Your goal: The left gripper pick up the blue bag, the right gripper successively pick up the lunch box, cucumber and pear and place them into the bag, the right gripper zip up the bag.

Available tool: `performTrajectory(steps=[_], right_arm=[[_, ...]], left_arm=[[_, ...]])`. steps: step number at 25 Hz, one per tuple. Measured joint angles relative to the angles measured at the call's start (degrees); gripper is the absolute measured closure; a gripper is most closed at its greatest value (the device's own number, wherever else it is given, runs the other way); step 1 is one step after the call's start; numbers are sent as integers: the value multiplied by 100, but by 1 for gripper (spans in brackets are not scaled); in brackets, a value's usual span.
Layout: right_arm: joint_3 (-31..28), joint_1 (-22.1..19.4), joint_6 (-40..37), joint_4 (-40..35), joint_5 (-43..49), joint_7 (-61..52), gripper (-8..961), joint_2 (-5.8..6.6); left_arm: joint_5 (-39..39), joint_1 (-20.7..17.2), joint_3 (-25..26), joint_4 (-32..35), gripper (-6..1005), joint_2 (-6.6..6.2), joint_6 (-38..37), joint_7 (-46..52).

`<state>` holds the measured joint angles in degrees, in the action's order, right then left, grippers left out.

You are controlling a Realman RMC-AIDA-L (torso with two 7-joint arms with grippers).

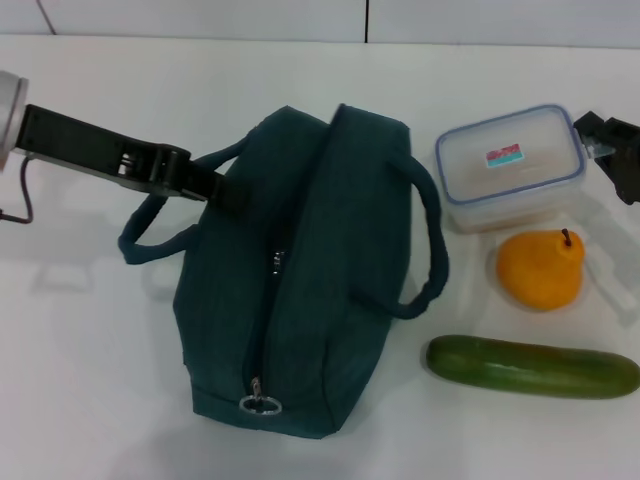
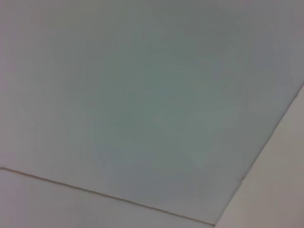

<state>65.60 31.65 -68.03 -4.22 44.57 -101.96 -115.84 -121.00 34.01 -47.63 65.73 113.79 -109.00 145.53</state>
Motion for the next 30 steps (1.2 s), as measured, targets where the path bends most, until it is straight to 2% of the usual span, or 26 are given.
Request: performTrajectory(steps=[9, 30], right_arm=[[-4, -103, -158, 6, -17, -532, 852, -36], [-12, -196, -272, 108, -115, -2274, 854, -35]], left_arm=[[275, 30, 86, 0, 942, 205, 164, -35], [284, 28, 87, -88, 940, 224, 436, -105]])
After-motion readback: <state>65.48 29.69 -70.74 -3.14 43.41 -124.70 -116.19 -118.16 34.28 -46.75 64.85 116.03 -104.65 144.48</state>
